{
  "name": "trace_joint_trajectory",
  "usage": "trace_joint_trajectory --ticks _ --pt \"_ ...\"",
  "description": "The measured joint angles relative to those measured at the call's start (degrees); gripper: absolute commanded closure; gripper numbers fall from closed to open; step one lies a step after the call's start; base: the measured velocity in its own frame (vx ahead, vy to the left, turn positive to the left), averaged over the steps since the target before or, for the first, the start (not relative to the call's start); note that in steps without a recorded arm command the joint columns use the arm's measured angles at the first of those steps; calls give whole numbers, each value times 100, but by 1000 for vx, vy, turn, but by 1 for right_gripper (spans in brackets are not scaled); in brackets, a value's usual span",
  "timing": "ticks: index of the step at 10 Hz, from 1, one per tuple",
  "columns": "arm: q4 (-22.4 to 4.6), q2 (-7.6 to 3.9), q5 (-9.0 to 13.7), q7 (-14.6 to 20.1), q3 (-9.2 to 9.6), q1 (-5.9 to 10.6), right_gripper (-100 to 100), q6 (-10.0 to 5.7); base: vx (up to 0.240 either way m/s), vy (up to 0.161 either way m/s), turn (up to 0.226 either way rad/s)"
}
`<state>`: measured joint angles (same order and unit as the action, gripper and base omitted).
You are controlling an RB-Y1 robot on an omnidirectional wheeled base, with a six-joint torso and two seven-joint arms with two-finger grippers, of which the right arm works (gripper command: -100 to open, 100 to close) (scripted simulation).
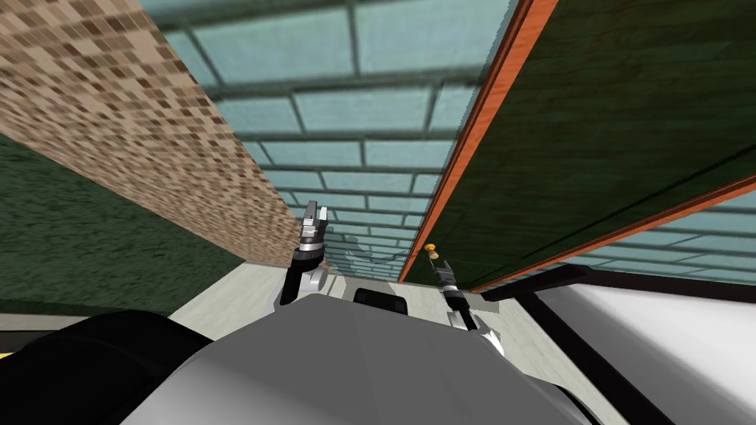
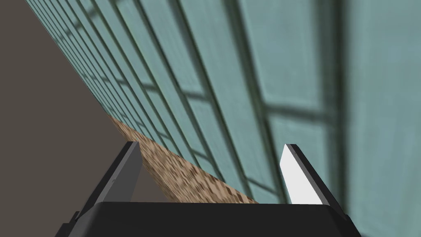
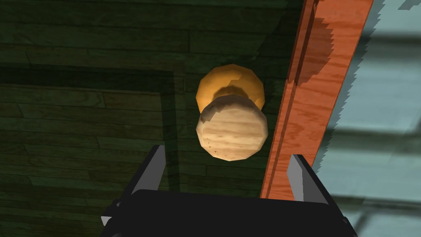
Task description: Pull the door open
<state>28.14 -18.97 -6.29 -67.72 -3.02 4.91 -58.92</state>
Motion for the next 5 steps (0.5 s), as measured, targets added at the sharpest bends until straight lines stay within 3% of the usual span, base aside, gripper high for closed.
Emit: trace_joint_trajectory --ticks 3,5 --pt "-348 35 509 -305 77 277 -100 80 0 -44 185" --pt "-330 58 766 -461 120 320 -100 195 4 -38 176"
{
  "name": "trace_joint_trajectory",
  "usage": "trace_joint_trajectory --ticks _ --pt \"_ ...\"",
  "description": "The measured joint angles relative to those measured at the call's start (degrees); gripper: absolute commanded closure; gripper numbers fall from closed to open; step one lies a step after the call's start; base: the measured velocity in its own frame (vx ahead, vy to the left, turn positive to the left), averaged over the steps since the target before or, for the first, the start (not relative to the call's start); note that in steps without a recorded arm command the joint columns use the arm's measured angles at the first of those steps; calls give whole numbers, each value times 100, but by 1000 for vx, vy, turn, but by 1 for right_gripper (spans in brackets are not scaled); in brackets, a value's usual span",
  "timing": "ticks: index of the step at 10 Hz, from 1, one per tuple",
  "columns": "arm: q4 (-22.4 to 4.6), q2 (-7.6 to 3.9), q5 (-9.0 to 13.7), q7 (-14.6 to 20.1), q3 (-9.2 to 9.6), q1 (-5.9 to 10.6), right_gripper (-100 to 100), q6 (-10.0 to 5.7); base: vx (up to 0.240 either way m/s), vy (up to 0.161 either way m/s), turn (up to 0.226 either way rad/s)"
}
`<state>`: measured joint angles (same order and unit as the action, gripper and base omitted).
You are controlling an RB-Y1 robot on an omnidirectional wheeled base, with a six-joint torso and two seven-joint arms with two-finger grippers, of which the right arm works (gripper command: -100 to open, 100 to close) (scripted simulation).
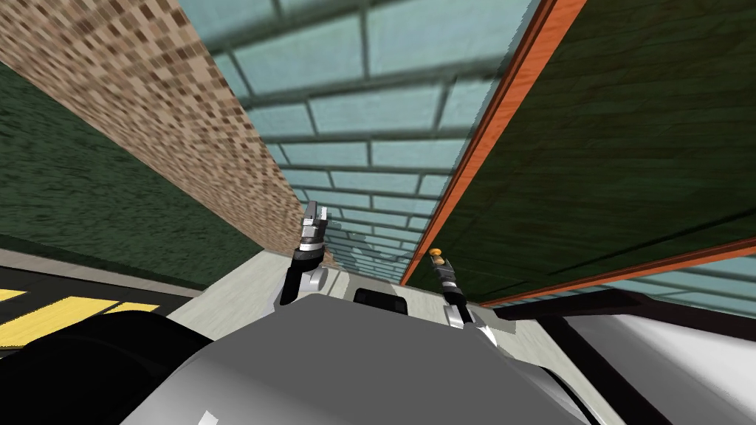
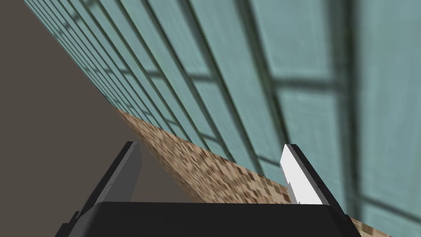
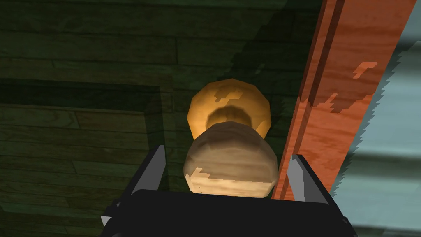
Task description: Pull the door open
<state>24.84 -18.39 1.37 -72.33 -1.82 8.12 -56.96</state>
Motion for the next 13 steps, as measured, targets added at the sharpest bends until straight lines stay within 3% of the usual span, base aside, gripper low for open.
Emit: trace_joint_trajectory --ticks 1,2,8,13 --pt "70 8 120 -71 21 -12 -100 96 3 -22 45" --pt "78 9 133 -87 24 -11 100 117 0 4 -37" --pt "70 6 120 -69 21 -11 100 97 -2 0 4" --pt "114 0 199 542 35 -20 100 126 -23 -13 33"
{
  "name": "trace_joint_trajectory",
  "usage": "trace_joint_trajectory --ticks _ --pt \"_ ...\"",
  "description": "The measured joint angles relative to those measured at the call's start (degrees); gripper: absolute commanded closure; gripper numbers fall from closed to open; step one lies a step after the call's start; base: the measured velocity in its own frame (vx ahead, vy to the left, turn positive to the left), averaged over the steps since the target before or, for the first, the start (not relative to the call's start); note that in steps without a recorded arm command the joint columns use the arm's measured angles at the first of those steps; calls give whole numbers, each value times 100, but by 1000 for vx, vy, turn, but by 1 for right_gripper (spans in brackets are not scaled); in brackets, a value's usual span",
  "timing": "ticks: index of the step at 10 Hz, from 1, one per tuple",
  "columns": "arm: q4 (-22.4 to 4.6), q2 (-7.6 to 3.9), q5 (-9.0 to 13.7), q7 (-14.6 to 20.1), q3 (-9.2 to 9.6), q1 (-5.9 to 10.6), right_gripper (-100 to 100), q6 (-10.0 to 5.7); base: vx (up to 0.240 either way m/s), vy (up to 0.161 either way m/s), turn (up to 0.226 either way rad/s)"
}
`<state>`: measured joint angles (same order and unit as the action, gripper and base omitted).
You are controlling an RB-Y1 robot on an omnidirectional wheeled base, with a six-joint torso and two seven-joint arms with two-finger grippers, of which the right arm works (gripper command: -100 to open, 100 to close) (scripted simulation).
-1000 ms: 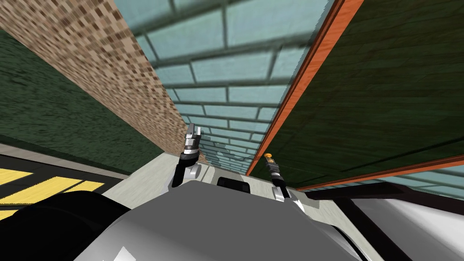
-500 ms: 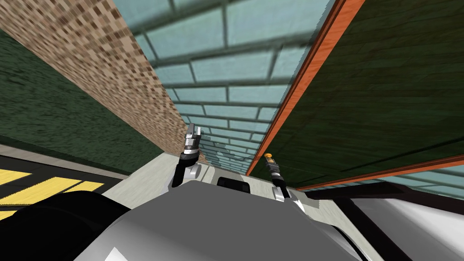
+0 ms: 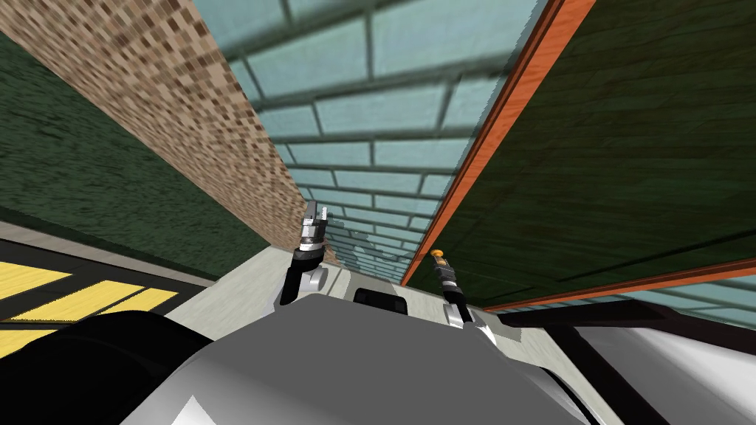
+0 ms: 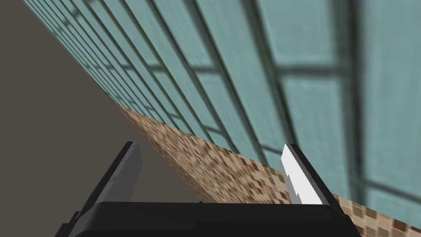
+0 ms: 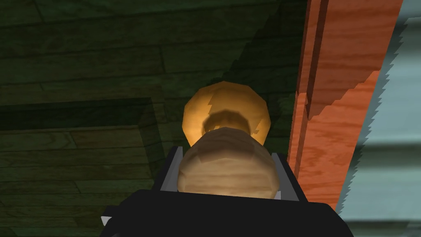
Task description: Pull the door open
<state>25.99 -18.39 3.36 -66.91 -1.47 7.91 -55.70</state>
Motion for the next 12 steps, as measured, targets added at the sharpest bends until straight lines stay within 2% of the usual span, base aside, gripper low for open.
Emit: trace_joint_trajectory --ticks 12 --pt "42 -3 227 1618 40 -3 100 40 -27 -13 34"
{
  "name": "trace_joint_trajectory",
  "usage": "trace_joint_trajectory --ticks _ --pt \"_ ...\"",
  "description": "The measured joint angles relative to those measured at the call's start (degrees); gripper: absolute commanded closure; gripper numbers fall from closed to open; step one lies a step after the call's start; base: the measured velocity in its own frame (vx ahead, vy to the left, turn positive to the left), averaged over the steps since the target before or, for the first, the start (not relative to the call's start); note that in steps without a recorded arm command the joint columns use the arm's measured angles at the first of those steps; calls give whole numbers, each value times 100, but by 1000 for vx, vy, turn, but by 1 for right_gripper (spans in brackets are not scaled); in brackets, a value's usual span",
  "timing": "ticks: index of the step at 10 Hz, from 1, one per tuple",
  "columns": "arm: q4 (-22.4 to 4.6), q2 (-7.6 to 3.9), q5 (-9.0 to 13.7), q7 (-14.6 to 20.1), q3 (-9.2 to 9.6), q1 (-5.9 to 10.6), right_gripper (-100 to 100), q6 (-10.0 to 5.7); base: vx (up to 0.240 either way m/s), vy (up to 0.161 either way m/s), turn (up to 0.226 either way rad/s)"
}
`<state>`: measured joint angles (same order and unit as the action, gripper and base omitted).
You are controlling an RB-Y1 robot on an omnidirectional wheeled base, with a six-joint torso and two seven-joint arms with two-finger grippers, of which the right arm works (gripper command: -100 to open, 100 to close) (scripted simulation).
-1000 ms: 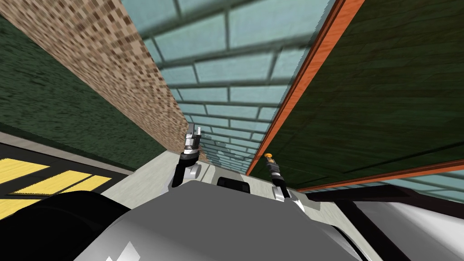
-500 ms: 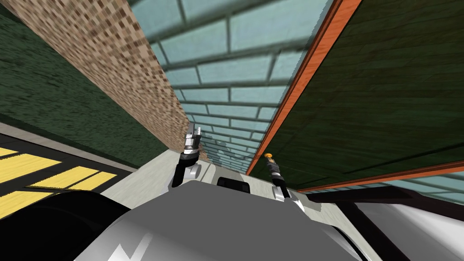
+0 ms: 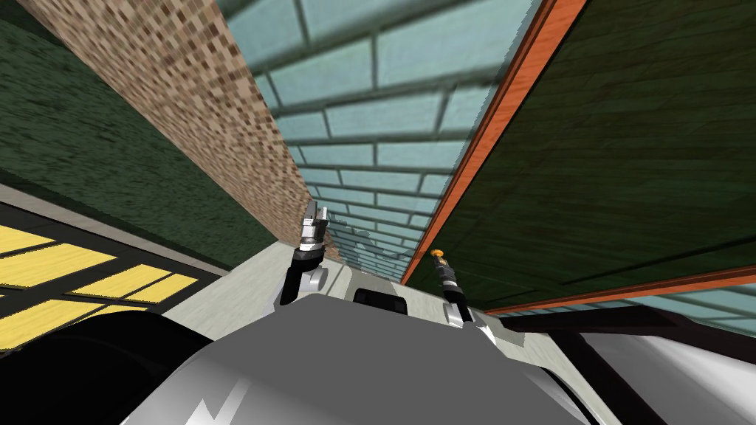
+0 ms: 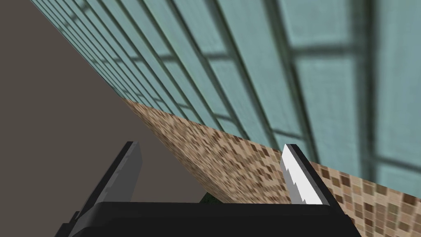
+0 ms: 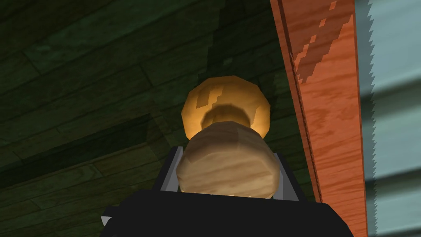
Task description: Pull the door open
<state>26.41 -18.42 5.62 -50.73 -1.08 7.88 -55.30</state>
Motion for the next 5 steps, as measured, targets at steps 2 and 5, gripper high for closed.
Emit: trace_joint_trajectory --ticks 2,5 --pt "19 -8 51 307 9 -6 100 11 -33 -16 39" --pt "5 -12 118 736 18 3 100 6 -29 -16 39"
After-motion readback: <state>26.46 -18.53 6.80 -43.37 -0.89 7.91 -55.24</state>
